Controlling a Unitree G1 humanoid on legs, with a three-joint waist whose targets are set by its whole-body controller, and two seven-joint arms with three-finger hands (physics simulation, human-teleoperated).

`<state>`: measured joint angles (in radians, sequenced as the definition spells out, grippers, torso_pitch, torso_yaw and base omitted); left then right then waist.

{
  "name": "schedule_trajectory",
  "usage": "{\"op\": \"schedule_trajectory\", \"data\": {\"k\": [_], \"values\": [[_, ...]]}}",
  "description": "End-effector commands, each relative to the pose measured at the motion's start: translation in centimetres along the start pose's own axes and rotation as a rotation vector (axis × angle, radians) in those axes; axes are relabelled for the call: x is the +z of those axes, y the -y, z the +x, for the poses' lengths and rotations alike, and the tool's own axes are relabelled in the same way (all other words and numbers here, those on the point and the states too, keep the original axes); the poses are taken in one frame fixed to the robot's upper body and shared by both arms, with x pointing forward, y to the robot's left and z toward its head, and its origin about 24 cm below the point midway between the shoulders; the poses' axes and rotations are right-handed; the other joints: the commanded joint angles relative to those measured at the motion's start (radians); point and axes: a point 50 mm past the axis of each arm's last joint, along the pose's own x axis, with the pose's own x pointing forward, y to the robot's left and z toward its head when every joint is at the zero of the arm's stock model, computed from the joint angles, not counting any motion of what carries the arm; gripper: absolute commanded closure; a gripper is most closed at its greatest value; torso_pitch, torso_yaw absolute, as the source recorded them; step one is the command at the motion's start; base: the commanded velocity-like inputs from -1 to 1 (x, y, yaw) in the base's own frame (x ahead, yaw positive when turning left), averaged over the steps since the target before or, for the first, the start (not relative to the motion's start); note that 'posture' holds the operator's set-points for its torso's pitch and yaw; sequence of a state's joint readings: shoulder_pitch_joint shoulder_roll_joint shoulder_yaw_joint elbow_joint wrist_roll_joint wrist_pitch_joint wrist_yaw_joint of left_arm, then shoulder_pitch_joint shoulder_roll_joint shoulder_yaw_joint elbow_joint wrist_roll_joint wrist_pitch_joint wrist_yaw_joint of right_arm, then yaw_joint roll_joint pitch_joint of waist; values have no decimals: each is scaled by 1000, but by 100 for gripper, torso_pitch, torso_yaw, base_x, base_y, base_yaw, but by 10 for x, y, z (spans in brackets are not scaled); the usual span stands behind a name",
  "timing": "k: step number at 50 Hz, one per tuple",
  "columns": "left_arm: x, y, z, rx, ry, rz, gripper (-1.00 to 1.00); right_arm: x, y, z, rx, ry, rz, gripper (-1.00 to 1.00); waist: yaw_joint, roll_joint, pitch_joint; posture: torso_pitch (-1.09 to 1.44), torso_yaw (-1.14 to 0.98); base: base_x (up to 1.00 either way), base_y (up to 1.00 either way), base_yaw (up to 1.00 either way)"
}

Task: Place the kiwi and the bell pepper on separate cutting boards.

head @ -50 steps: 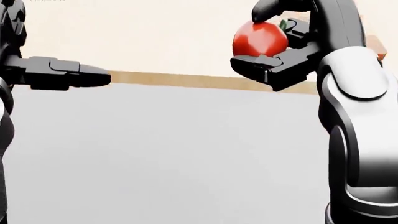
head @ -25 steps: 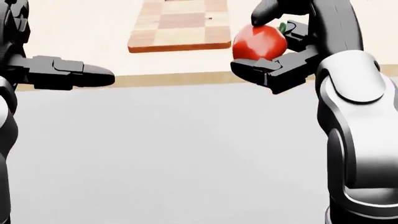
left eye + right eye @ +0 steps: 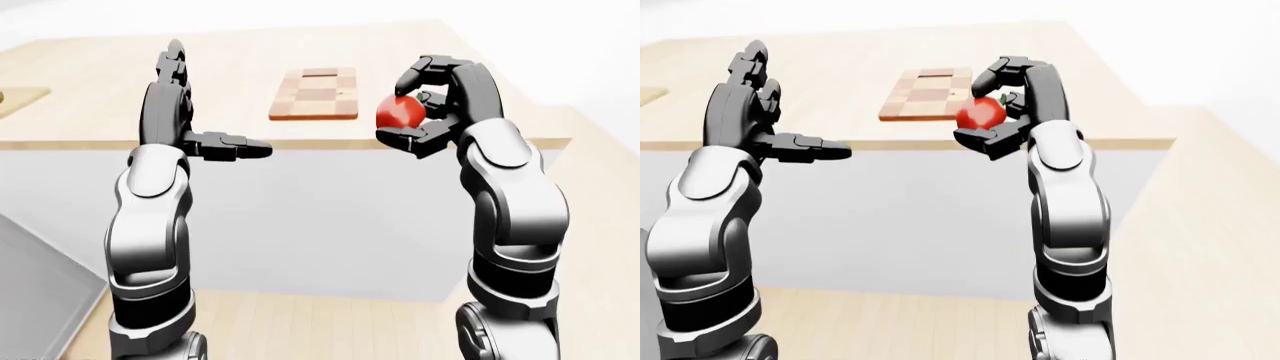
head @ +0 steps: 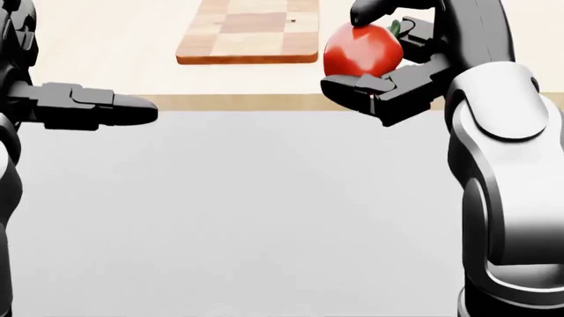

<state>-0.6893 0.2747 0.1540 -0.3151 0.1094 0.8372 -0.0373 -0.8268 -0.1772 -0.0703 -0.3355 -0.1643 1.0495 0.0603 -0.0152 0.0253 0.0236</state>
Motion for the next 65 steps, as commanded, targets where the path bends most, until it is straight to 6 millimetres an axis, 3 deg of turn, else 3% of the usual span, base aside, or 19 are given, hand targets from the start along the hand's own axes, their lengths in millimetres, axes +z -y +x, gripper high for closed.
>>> {"op": "schedule_trajectory", "data": {"k": [1, 3, 4, 6, 10, 11, 20, 24, 26, 33, 36, 37, 44, 49, 54, 57, 58, 60, 65], "values": [[18, -6, -1, 29, 90, 4, -100, 21, 2, -4, -10, 108, 3, 100, 4, 11, -30, 0, 0, 12, 27, 0], [17, -5, -1, 27, 88, 5, -100, 20, 3, -3, -13, 106, 6, 100, 22, 51, -33, 0, 0, 17, 9, 0], [17, -5, -1, 27, 88, 5, -100, 20, 3, -2, -13, 106, 6, 100, 14, 19, -21, 0, 0, 20, 0, 0], [17, -5, -1, 28, 88, 6, -100, 20, 3, -2, -13, 105, 2, 100, 7, 33, -32, 0, 0, 30, 1, 0], [18, -4, -1, 26, 91, 6, -100, 20, 3, -3, -12, 107, 0, 100, 36, -55, 2, 0, 0, 47, 3, 0], [18, -4, -1, 26, 91, 6, -100, 20, 2, -3, -12, 108, 0, 100, 32, -107, -9, 0, 0, 51, 7, 0], [16, -5, -1, 27, 89, 3, -100, 18, 0, -2, -6, 107, 0, 100, 0, -23, 18, 0, 0, 52, 14, 0], [16, -5, -1, 29, 90, 1, -100, 18, 1, -2, -9, 107, 3, 100, -16, 77, -21, 0, 0, 52, 19, 0], [16, -5, -2, 28, 90, 0, -100, 17, 1, -2, -10, 102, 4, 100, -10, 86, 23, 0, 0, 12, 0, 0], [16, -6, -2, 28, 91, 2, -100, 20, 2, -2, -9, 108, 17, 100, 4, -1, 39, 0, 0, 0, 0, 0], [17, -6, -2, 28, 92, 2, -100, 19, 2, -2, -10, 101, 13, 100, 16, -71, 11, 0, 0, 0, 0, 0], [18, -6, -2, 28, 92, 1, -100, 19, 1, -2, -10, 102, 11, 100, 24, -35, -24, 0, 0, 23, 0, 0], [18, -6, -2, 29, 92, 4, -100, 20, 2, -3, -10, 108, 4, 100, 10, -20, 1, 0, 0, 22, 0, 0], [19, -6, -2, 28, 93, 3, -100, 20, 2, -2, -13, 111, 9, 100, 10, 84, 10, 0, 0, 17, 0, 0], [18, -6, -2, 30, 93, 1, -100, 21, 1, -3, -8, 114, 10, 100, 12, -23, -14, 0, 0, 0, 0, 0], [17, -7, -2, 30, 92, 0, -100, 20, 1, -3, -9, 106, 7, 100, 15, -19, -13, 0, 0, 0, 0, 0], [16, -6, -3, 29, 91, 0, -100, 19, 0, -3, -8, 104, 5, 100, 17, -14, -46, 0, 0, 21, 0, 0], [17, -7, -3, 31, 91, -1, -100, 18, 0, -3, -7, 105, 4, 100, 19, -11, 2, 0, 0, 27, 0, 0], [16, -7, -4, 28, 92, -2, -100, 19, -1, -2, -5, 109, 5, 100, 22, -22, 19, 0, 0, 47, 0, 0]]}}
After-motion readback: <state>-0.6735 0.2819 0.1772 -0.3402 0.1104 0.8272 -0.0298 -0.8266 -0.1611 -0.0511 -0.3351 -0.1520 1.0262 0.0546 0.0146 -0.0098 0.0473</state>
